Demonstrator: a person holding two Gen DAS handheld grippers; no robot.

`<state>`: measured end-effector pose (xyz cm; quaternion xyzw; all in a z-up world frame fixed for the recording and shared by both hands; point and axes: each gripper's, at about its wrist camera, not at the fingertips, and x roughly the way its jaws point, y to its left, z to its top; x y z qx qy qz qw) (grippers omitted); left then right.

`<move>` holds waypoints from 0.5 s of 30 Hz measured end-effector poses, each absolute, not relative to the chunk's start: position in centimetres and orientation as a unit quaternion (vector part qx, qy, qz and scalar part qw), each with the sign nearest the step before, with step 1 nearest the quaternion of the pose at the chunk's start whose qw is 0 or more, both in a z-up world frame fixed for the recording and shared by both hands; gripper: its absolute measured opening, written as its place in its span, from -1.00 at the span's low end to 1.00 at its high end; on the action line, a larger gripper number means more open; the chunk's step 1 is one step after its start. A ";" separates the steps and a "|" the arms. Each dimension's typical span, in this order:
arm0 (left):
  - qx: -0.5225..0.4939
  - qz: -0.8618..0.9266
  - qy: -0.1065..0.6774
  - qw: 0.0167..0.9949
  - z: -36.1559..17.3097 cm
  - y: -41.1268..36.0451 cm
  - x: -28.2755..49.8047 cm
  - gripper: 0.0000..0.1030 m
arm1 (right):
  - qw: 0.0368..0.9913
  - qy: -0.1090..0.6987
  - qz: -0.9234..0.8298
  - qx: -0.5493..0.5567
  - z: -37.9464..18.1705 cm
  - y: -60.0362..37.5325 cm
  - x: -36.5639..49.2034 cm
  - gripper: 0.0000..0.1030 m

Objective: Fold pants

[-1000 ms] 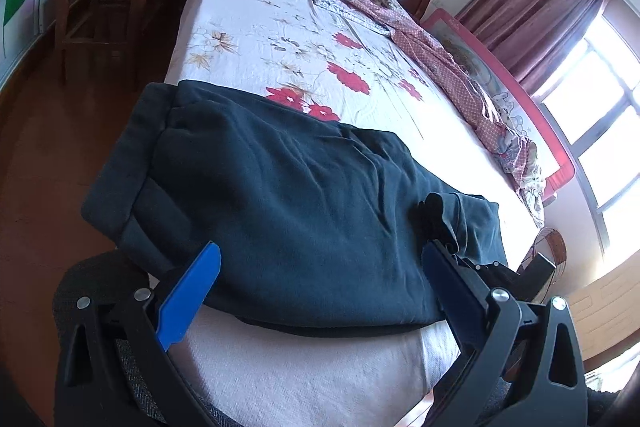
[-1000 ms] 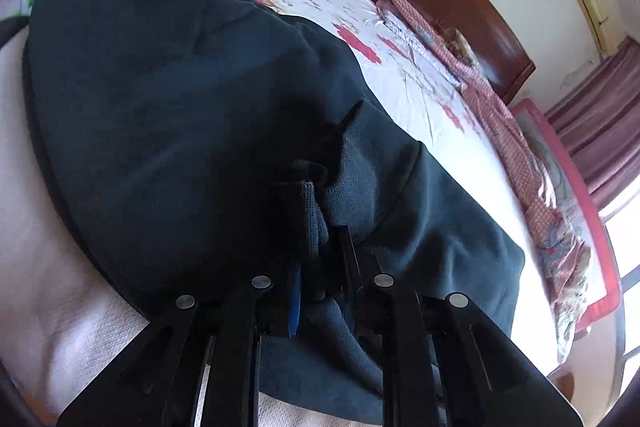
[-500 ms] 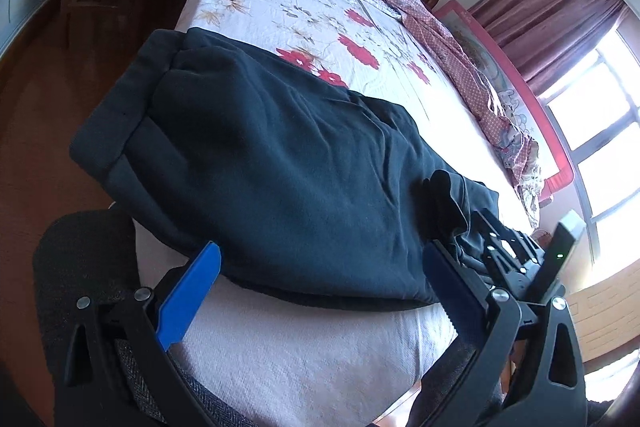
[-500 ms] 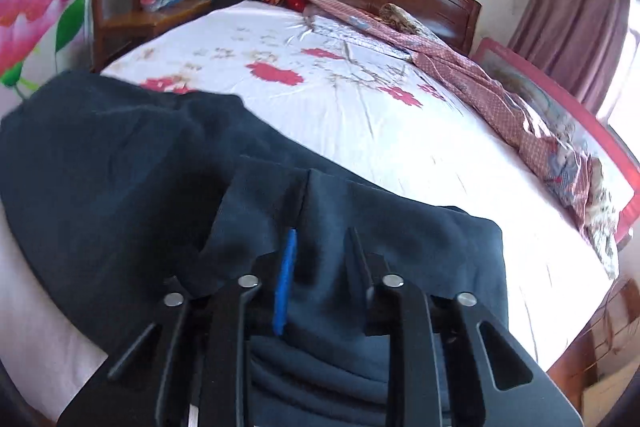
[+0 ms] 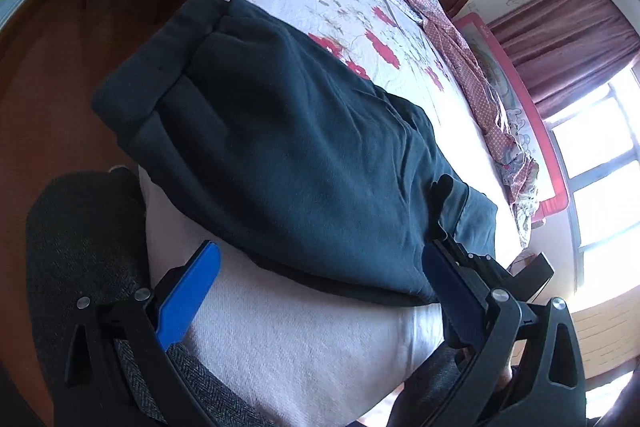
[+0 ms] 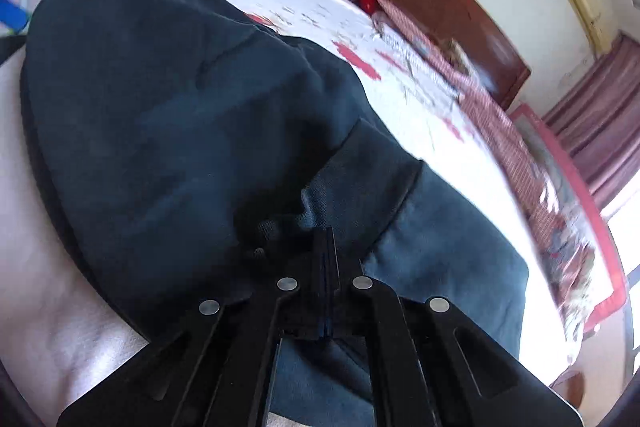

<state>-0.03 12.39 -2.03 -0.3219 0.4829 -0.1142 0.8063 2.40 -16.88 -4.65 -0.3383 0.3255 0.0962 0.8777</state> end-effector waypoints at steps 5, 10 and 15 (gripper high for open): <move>-0.385 -0.099 0.471 0.787 -2.6 14.2 -0.3 0.96 | 0.920 0.331 0.168 -0.128 0.8 -20.1 1.5 -0.97; -0.487 -0.067 0.444 0.749 -3.7 18.0 -0.3 0.96 | 0.918 0.358 0.173 0.000 0.7 -22.4 0.8 -0.97; -0.620 -0.052 0.419 0.661 -7.1 20.7 -0.4 0.96 | 0.908 0.386 0.153 0.048 -0.3 -22.9 1.0 -0.97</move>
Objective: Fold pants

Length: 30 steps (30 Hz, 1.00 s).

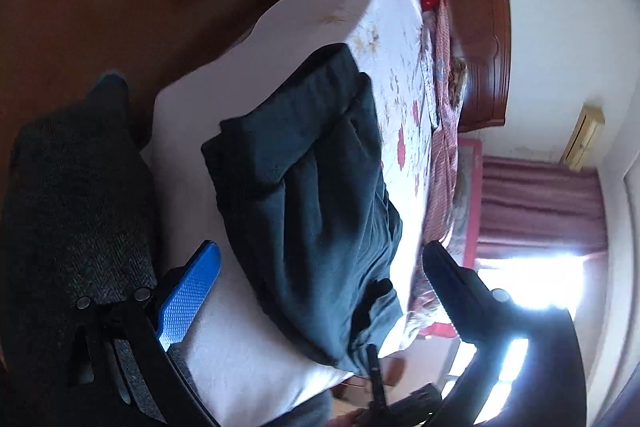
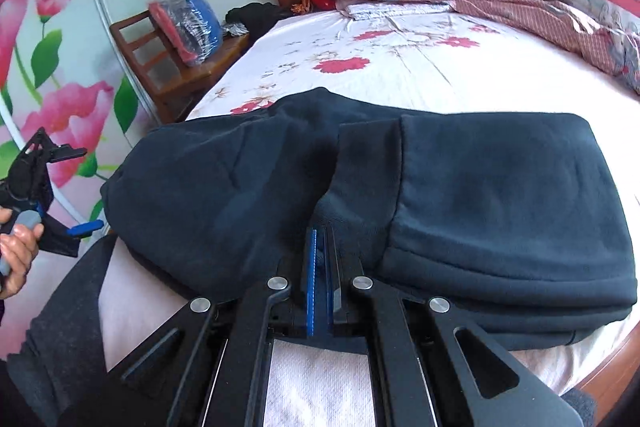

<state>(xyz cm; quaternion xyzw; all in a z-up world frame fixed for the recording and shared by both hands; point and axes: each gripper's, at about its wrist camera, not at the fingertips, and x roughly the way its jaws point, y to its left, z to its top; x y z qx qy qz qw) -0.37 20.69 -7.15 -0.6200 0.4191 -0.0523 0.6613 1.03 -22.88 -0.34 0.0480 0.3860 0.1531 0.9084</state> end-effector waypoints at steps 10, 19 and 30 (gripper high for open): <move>-0.609 0.019 0.386 0.693 -9.3 18.2 2.1 0.96 | 0.909 0.385 0.146 0.068 -0.4 -24.0 0.3 -0.97; -0.579 0.043 0.362 0.729 -9.4 17.1 1.9 0.46 | 0.902 0.403 0.132 0.082 -0.9 -24.9 -0.5 -0.97; -0.614 0.048 0.375 0.693 -10.1 19.1 0.7 -0.44 | 0.891 0.425 0.129 0.092 -2.5 -25.2 0.0 -0.97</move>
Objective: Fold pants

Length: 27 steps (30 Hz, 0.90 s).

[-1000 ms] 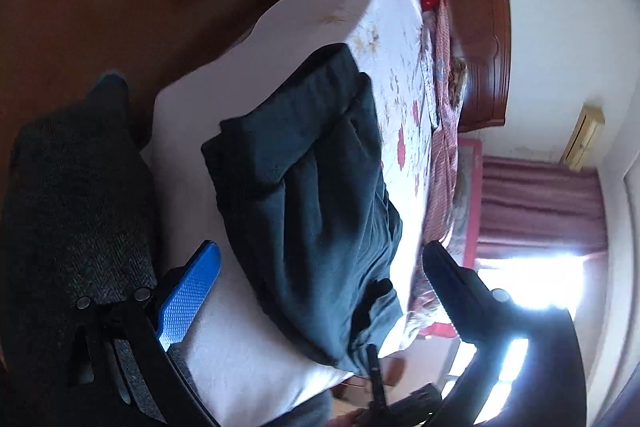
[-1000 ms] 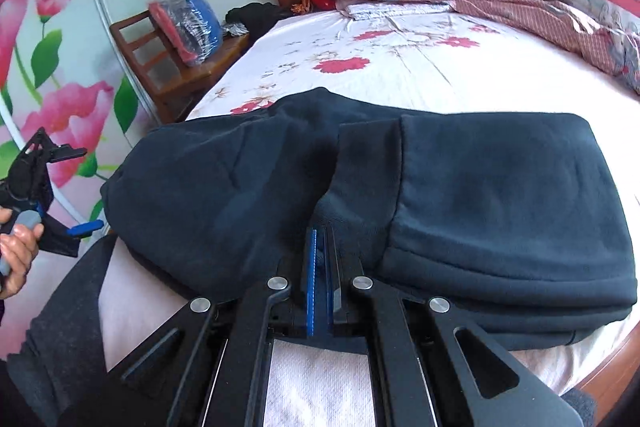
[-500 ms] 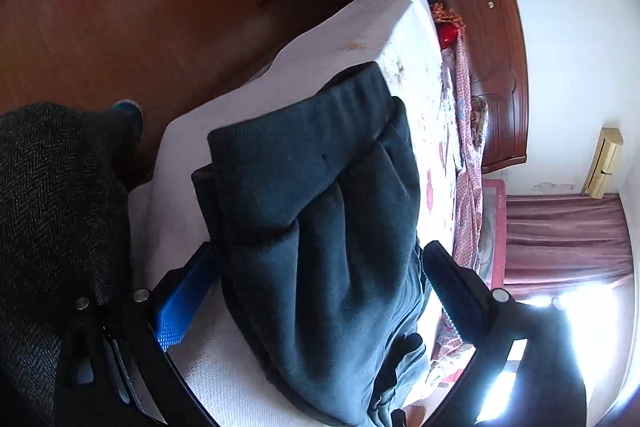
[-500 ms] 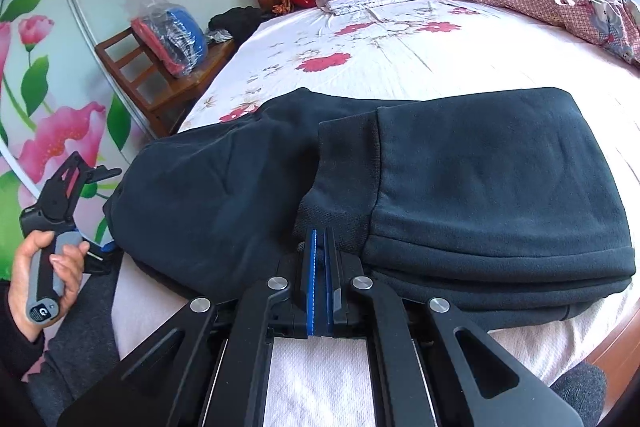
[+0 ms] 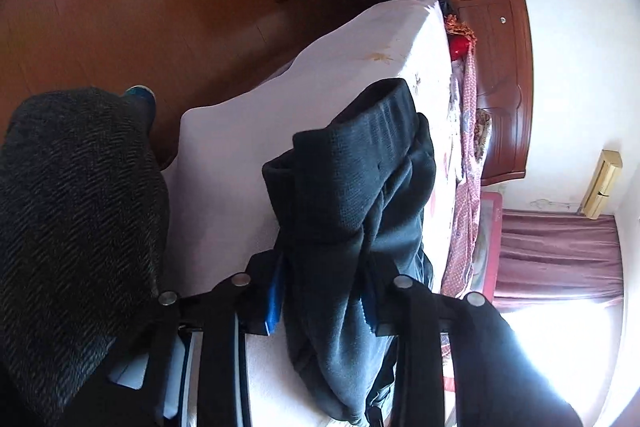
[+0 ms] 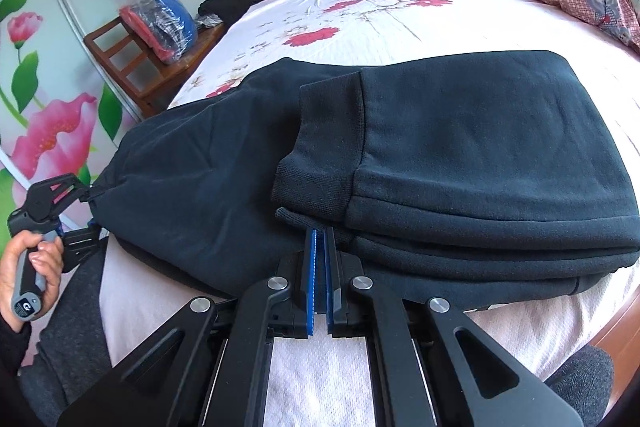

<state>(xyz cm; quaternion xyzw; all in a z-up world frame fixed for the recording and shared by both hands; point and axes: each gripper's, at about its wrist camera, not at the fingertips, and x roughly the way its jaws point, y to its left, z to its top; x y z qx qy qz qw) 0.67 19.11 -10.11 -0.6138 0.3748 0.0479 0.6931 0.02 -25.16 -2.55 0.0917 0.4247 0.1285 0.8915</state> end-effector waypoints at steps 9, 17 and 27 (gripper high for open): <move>-0.566 0.010 0.350 0.746 -5.6 17.4 1.9 -0.64 | 0.890 0.416 0.124 0.142 -3.0 -26.9 -0.1 -0.82; -0.444 -0.100 0.335 0.825 2.4 10.7 5.7 -0.64 | 0.879 0.348 0.071 0.319 -1.9 -34.6 -1.9 -0.82; -0.198 -0.347 0.338 0.852 7.3 -13.5 8.4 -0.65 | 0.871 0.291 -0.022 0.395 -1.9 -44.5 -7.9 -0.82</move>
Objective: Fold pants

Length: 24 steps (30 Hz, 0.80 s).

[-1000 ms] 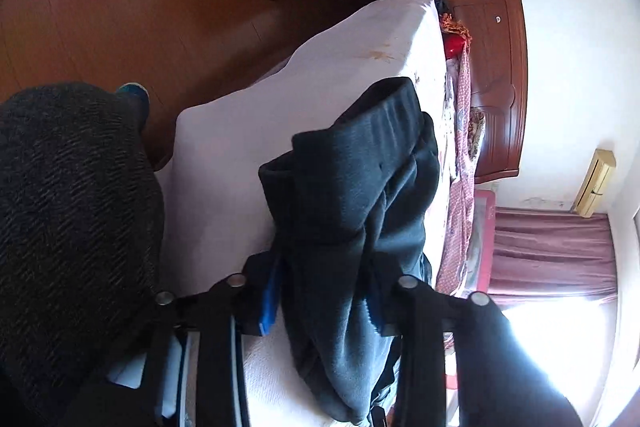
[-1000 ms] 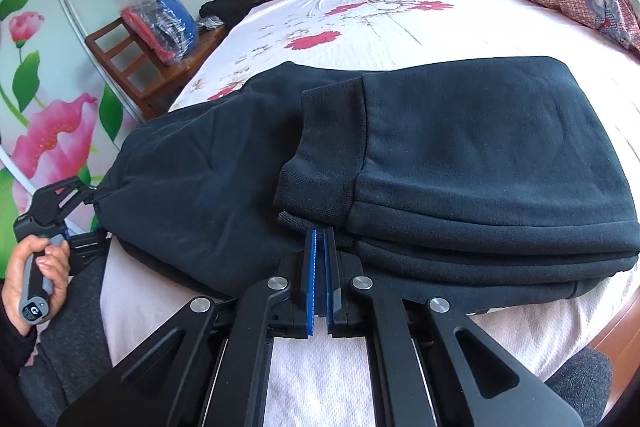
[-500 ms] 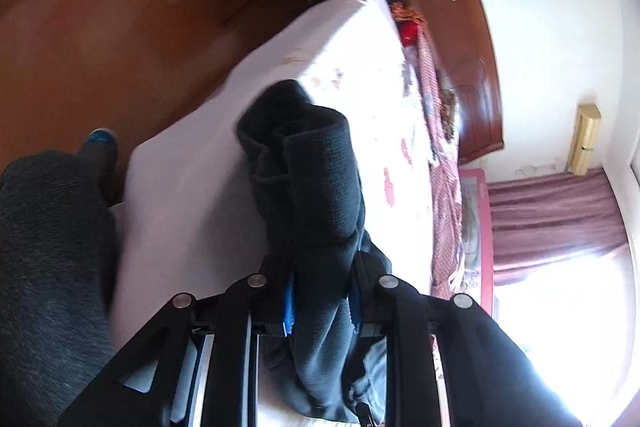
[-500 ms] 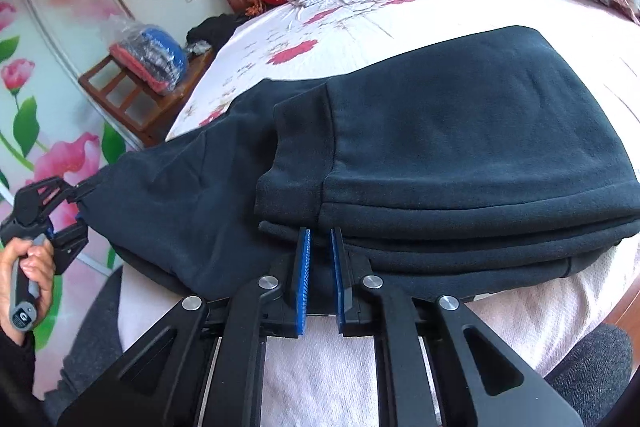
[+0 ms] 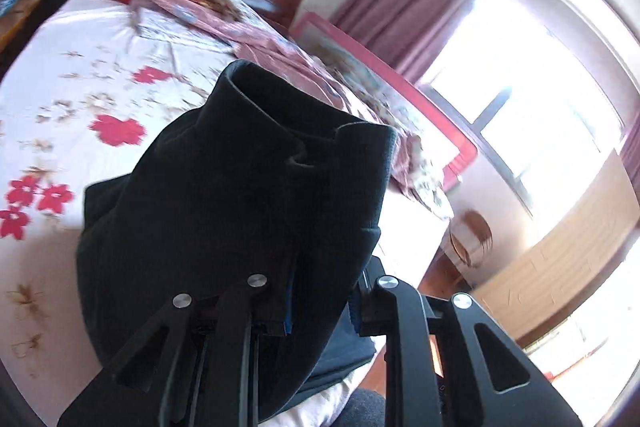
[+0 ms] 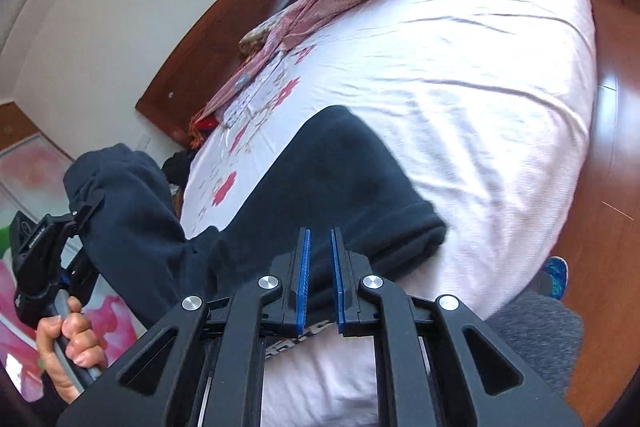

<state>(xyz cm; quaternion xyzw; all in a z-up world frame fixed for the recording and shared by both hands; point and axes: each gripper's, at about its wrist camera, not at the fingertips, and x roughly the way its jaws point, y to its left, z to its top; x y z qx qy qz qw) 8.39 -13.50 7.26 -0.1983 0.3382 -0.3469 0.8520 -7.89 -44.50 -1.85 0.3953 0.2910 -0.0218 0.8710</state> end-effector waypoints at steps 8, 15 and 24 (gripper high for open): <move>-0.060 -0.380 0.415 0.825 -0.9 -26.6 6.8 -0.65 | 0.853 0.293 -0.075 0.425 -4.4 -48.9 -11.7 -0.82; 0.186 -0.344 0.351 0.851 -3.3 -33.5 0.4 0.58 | 0.844 0.295 -0.108 0.434 -5.3 -50.7 -12.1 -0.82; 0.331 -0.378 0.220 0.836 3.9 -30.2 -9.0 0.91 | 0.850 0.301 -0.059 0.429 -2.1 -49.2 -10.0 -0.82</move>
